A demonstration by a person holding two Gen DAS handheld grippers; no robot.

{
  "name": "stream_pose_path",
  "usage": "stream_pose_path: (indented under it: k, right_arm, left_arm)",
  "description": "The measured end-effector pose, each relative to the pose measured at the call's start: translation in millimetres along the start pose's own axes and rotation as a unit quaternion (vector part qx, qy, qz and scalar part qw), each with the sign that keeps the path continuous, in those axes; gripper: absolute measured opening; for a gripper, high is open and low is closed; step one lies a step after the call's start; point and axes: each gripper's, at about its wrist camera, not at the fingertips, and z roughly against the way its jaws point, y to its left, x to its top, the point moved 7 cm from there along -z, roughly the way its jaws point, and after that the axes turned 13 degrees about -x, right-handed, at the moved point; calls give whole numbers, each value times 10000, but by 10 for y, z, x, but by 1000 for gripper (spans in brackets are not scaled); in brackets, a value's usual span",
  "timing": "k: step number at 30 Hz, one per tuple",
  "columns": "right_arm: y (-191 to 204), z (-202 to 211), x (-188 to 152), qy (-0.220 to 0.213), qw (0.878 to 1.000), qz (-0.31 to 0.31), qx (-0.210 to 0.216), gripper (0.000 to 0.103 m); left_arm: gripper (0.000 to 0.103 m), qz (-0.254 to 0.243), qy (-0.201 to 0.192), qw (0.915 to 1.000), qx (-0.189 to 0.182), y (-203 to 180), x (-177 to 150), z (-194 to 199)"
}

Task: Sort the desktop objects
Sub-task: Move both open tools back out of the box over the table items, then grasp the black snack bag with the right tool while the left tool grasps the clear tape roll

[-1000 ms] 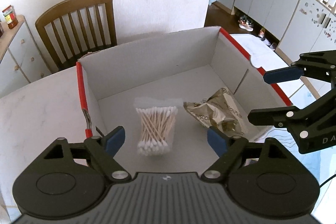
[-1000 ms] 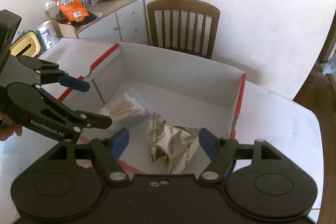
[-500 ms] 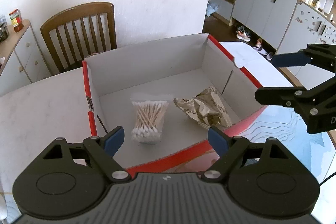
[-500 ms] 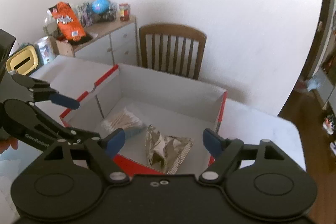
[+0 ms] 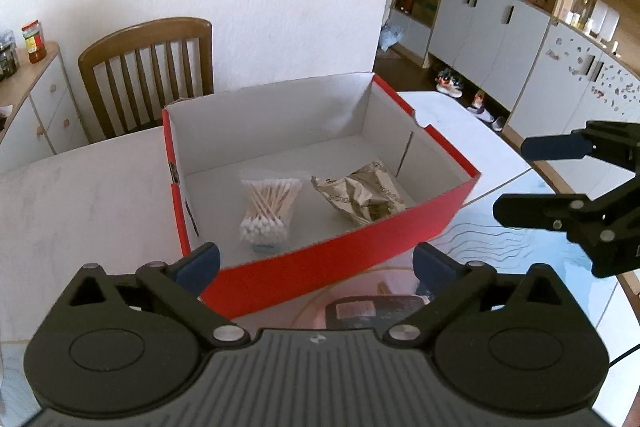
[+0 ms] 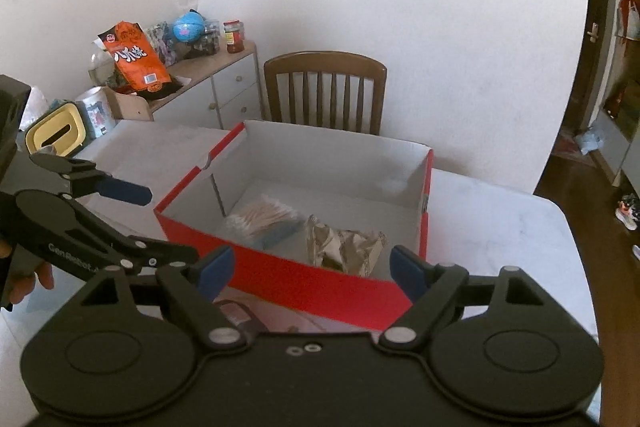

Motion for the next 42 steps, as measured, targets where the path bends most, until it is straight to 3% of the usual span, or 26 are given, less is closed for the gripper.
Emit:
stream_pose_path:
  k: [8, 15, 23, 33, 42]
  right_arm:
    - [66, 184, -257, 83, 9998, 76, -180, 85]
    - [117, 357, -530, 327, 9994, -65, -3, 85]
    - [157, 594, -876, 555, 9984, -131, -59, 85]
    - [402, 871, -1352, 867, 9959, -52, 236, 85]
    - [587, 895, -1894, 1457, 9888, -199, 270, 83]
  left_arm:
    - [103, -102, -92, 9998, -110, -167, -172, 195]
    - [103, -227, -193, 9994, -171, -312, -384, 369]
    - [103, -211, -106, 9989, -398, -483, -768, 438]
    - [103, -510, 38, 9961, -721, -718, -1254, 459]
    - [103, -736, 150, 9927, -939, -955, -1738, 473]
